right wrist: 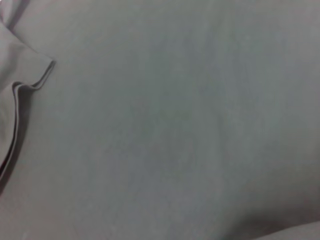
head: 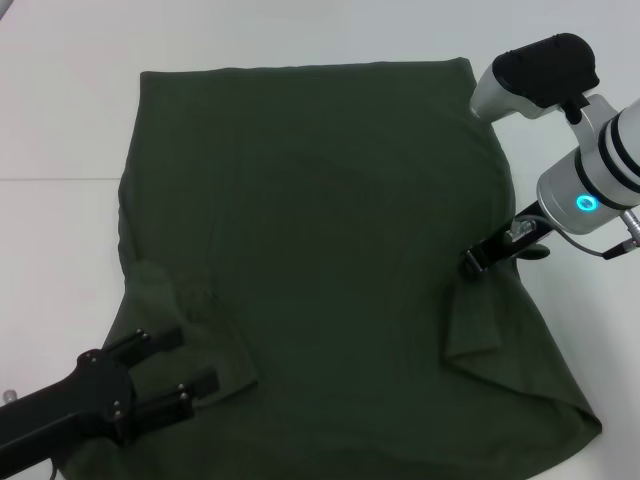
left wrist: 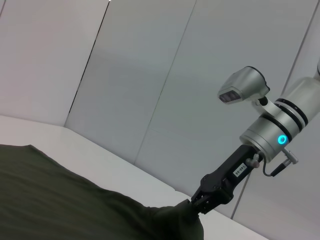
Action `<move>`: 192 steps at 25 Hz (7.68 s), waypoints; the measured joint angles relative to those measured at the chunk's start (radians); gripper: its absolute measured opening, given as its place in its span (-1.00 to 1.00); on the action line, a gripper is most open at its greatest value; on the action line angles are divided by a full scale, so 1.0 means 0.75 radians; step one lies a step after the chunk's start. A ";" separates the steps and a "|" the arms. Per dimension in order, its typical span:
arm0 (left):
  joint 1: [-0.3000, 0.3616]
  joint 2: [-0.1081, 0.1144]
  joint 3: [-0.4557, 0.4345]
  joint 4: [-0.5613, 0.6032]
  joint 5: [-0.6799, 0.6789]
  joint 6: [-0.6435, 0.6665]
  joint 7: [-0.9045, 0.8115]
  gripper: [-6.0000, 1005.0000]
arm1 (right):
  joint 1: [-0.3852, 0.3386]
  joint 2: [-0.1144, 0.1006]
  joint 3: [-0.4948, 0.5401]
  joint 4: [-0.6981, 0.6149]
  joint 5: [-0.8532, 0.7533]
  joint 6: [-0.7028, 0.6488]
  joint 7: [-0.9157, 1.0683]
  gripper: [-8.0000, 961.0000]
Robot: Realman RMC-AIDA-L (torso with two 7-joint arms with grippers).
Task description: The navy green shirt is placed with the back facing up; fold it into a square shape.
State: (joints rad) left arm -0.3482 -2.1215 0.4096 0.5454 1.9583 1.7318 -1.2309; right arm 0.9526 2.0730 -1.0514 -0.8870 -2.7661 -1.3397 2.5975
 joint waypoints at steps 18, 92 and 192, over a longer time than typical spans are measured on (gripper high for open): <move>0.003 0.000 0.002 -0.007 0.011 0.004 0.005 0.78 | -0.004 -0.001 0.019 -0.001 -0.001 -0.027 0.018 -0.88; 0.006 0.004 0.047 -0.009 0.013 0.004 0.007 0.78 | -0.131 0.021 0.213 0.267 0.141 0.144 0.102 0.56; -0.264 0.263 0.209 0.236 0.860 -0.188 -1.619 0.77 | -0.744 -0.130 0.729 0.387 0.763 -0.447 -1.228 0.95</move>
State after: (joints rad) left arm -0.5460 -1.9241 0.5661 0.7225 2.6034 1.5911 -2.4448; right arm 0.3946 1.9757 -0.5044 -0.5966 -2.1935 -1.6748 1.6767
